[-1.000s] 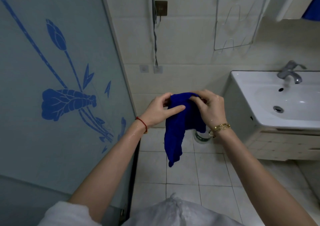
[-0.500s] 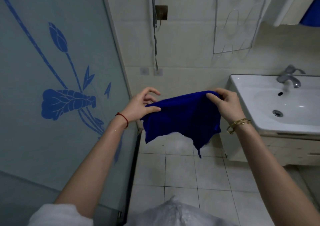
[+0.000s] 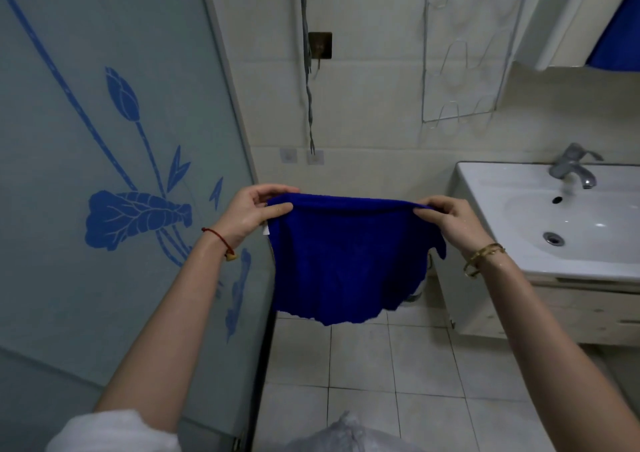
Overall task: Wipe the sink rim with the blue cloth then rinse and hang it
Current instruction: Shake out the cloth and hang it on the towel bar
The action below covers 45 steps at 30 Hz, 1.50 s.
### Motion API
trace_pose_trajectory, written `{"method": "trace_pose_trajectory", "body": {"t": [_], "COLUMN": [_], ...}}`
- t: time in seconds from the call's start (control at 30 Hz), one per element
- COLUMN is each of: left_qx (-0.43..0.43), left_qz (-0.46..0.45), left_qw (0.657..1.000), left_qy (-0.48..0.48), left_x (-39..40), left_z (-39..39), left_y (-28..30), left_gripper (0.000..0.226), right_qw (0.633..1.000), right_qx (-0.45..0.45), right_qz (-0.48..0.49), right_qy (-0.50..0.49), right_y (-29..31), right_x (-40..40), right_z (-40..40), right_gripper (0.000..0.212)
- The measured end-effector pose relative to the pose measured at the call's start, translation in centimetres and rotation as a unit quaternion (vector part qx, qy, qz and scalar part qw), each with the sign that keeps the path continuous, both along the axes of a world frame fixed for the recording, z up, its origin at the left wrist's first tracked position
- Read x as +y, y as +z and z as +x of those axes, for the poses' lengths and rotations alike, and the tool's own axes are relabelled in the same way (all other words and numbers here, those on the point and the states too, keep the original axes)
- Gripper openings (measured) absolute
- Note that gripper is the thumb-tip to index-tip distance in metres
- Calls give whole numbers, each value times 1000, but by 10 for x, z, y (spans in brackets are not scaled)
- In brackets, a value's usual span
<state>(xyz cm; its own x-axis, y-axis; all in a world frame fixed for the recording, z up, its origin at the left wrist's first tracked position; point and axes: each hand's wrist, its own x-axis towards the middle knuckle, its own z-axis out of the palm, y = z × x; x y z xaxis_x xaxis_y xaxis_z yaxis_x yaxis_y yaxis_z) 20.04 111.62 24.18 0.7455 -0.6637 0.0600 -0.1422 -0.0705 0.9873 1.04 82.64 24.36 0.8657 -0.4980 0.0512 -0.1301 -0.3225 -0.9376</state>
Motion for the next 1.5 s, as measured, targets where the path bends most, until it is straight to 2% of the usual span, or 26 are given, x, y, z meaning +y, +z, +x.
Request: {"method": "trace_pose_trajectory", "body": {"t": [0.13,0.27,0.37,0.43,0.53,0.73,0.9,1.03,1.17,1.27,1.5], "left_qx": [-9,-6,-8,-18,-51,-31,-29,-34,0,7,-13], "left_qz": [-36,-53,-61,-68,-70,-85,-91,-105,-140,-156,-172], "left_qw": [999,995,990,986,978,953,930,919,915,922,923], "left_qy": [39,89,126,151,188,289,356,377,379,354,344], "left_x": [-1,-2,-1,-1,-2,-1,1,1,6,10,6], "left_z": [-5,-6,-4,-4,-3,1,3,4,11,18,28], "left_y": [0,1,3,4,5,8,14,15,15,15,24], "left_gripper": [28,20,20,22,20,16,20,19,13,8,7], "right_qw": [999,987,960,931,909,963,984,999,993,987,984], "right_qx": [26,47,27,45,65,52,13,-18,-46,-66,-117], "right_qz": [-23,-156,-276,-349,-388,-259,-167,-14,108,142,135], "right_qy": [17,12,-43,-92,-136,-62,-60,-32,19,39,11], "right_y": [-3,-10,-15,-18,-19,-10,-1,7,16,21,29], "right_x": [-3,-5,-4,-2,0,-1,-3,-5,-11,-17,-27], "right_z": [1,5,6,8,14,22,21,18,9,3,-1], "right_gripper": [8,13,30,39,38,8,5,6,19,17,1]}}
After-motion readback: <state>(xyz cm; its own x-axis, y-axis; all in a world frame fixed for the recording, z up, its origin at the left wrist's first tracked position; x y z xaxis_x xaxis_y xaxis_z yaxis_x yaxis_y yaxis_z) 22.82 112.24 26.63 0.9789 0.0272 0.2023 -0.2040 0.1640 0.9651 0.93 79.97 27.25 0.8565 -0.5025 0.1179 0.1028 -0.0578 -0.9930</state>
